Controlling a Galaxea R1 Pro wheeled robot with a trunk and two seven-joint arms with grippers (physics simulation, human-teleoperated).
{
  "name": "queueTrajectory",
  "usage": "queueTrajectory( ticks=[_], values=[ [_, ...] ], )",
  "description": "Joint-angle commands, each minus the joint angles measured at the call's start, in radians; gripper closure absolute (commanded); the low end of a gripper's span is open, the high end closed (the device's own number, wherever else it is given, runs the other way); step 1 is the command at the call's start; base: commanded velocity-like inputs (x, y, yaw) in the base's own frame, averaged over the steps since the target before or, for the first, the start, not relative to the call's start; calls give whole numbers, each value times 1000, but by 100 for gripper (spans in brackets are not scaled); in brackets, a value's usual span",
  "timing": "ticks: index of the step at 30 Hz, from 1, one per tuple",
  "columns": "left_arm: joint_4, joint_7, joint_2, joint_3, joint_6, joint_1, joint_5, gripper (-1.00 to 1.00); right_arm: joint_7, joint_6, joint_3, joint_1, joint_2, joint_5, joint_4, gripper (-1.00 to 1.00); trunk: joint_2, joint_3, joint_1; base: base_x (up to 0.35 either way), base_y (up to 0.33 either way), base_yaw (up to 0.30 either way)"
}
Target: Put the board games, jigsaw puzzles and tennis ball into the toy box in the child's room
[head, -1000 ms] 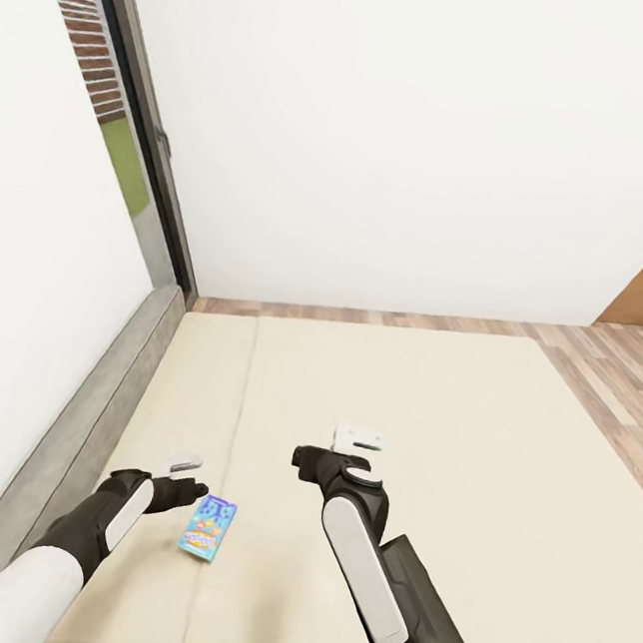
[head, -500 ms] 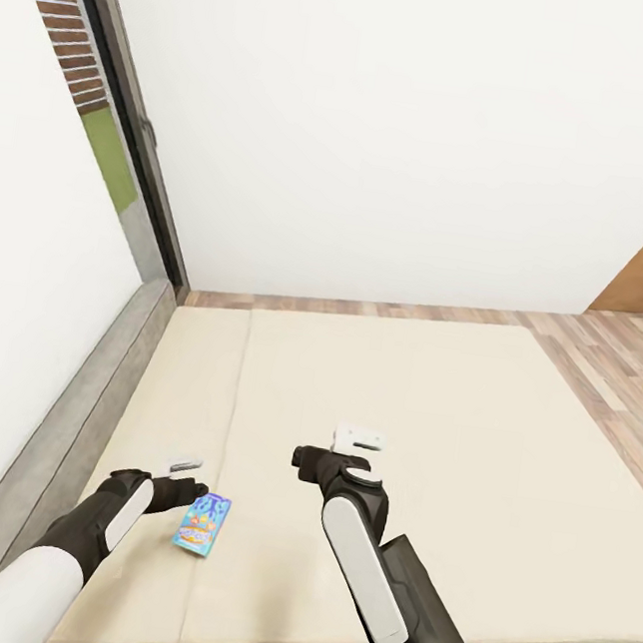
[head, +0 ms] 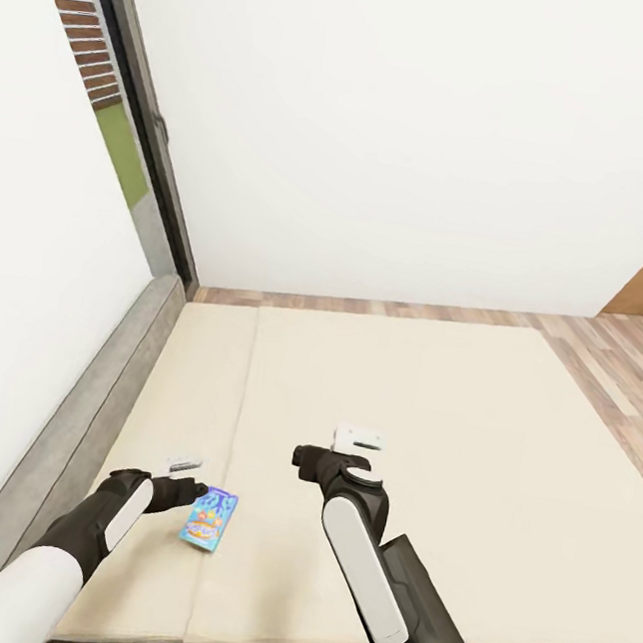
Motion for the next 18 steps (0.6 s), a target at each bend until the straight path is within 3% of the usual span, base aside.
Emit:
queueTrajectory(
  ticks=[1,18],
  values=[
    [-1,-1,1,-3,4,-1,1,-100,-10,3,1,-1,0,-8,-1,-100,-2,-2,1,0,0,144],
    [-1,-1,1,-3,4,0,1,-100,-9,-1,1,-1,0,-8,0,-100,-2,-2,1,0,0,24]
  ],
)
